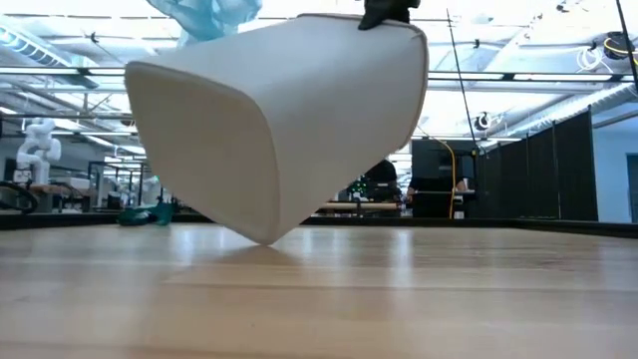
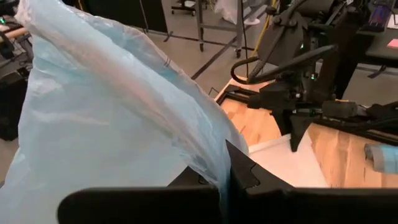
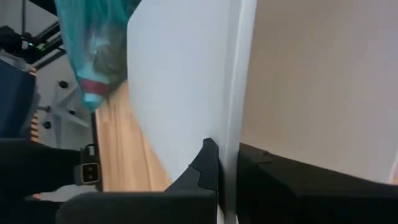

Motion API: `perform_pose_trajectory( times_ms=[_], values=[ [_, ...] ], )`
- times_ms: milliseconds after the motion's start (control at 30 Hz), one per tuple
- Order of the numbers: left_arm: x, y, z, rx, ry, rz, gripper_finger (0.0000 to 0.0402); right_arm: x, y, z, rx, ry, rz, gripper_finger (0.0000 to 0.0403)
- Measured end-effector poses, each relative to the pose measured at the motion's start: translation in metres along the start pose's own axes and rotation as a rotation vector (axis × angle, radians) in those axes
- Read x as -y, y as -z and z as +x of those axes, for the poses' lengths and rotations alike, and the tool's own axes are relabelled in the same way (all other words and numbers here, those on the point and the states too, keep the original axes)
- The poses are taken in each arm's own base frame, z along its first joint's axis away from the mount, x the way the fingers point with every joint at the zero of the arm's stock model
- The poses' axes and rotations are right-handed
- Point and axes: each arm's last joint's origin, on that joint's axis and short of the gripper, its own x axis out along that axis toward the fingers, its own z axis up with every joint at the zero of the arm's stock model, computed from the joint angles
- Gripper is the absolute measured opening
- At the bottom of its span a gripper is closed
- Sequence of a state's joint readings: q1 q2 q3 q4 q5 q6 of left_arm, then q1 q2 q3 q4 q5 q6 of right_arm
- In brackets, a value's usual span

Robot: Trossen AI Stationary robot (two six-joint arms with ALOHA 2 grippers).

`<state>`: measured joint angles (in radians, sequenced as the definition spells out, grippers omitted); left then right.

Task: Place trash/remove bag and relplace
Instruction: Insert the new blue trash bag into the white trash bin

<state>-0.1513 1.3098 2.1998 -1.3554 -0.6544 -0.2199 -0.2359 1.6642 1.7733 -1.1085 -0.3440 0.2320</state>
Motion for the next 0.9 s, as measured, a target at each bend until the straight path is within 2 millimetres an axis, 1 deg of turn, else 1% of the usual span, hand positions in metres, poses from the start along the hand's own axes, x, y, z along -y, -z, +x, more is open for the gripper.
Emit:
perform_pose_trajectory(
  times_ms=[233, 433, 567, 900],
  values=[
    [0.000, -0.001, 0.000, 0.009, 0.002, 0.012, 0.0000, -0.001, -0.005, -0.019, 0.027, 0.064, -0.033, 0.0001],
    [0.000, -0.001, 0.000, 0.009, 0.002, 0.012, 0.0000, -0.002, 0.000, -0.033, -0.022, 0.163, -0.043, 0.0001],
    [0.000, -0.001, -0.001, 0.011, 0.002, 0.018, 0.0000, 0.000, 0.006, -0.035, -0.080, 0.197, -0.036, 0.0001],
    [0.000, -0.001, -0.001, 0.009, 0.015, 0.044, 0.0000, -0.004, 0.014, -0.035, -0.156, 0.176, -0.029, 0.0001]
  ],
)
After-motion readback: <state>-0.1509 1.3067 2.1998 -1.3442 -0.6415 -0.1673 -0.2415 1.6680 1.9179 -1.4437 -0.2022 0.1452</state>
